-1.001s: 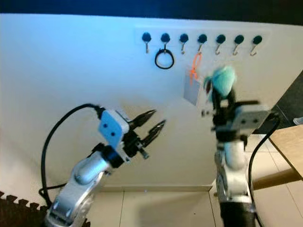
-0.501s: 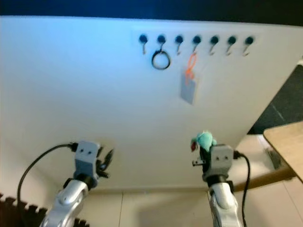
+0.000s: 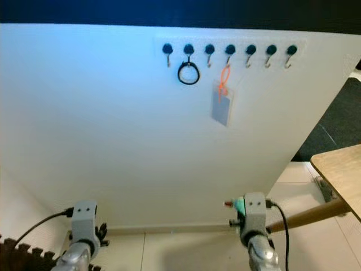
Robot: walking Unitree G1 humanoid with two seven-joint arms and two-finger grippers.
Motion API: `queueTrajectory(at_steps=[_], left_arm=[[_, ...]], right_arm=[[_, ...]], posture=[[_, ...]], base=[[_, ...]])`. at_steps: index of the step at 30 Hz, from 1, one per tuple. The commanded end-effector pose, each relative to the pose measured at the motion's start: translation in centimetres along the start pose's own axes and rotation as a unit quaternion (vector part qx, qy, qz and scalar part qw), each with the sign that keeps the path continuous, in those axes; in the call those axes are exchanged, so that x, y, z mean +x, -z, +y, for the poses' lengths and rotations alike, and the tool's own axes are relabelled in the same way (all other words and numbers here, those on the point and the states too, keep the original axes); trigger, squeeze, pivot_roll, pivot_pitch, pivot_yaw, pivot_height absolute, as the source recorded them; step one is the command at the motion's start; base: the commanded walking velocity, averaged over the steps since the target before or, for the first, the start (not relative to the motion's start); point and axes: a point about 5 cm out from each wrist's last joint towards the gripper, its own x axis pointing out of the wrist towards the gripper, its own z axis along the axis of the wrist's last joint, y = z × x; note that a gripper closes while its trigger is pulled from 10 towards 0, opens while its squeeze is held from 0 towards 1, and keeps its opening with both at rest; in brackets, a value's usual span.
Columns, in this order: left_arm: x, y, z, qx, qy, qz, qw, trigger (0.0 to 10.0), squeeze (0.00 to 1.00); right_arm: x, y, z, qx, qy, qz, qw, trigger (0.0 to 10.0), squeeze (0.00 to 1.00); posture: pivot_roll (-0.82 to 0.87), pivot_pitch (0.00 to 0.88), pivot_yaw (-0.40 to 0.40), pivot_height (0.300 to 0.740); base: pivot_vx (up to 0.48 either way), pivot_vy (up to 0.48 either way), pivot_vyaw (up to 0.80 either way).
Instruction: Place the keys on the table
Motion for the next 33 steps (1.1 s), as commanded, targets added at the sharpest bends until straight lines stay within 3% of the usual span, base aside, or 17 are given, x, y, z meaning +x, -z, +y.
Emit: queueTrajectory(at_steps=[1,6,10,15,24,33], left_arm=[[0.0,1.2,0.0,-0.017,-0.006,0.019,1.0,10.0,0.0],[0.0,2.3,0.2,-0.016,-0.009,0.035,0.999,10.0,0.0],[-0.1,3.6,0.1,0.015,-0.007,0.043,0.999,10.0,0.0],[-0.1,4.4,-0.3,-0.005,0.004,0.069,0.998,10.0,0.0],[-0.4,4.7,-0.1,0.063,0.004,0.039,0.997,10.0,0.0],[-0.5,5.3,0.2,0.038,-0.006,0.042,0.998,10.0,0.0]], right_arm=[[-0.4,1.2,-0.2,-0.003,0.005,0.022,1.0,10.0,0.0],[-0.9,2.5,-0.3,0.002,0.012,0.047,0.999,10.0,0.0],[-1.2,3.1,-0.4,-0.009,0.024,0.051,0.998,10.0,0.0],[-1.2,3.6,0.2,-0.025,0.011,0.07,0.997,10.0,0.0],[-1.4,4.6,1.6,-0.042,-0.03,0.108,0.993,10.0,0.0],[-1.8,5.4,1.7,-0.047,-0.033,0.127,0.99,10.0,0.0]], posture=[[0.02,0.067,0.001,0.74],[0.01,0.062,0.008,0.74],[0.01,0.067,0.01,0.74],[0.01,0.07,0.006,0.74],[0.02,0.064,0.001,0.74],[0.02,0.054,-0.003,0.74]], base=[[0.0,0.0,0.0],[0.0,0.0,0.0],[0.0,0.0,0.0],[0.0,0.0,0.0],[0.0,0.0,0.0],[0.0,0.0,0.0]])
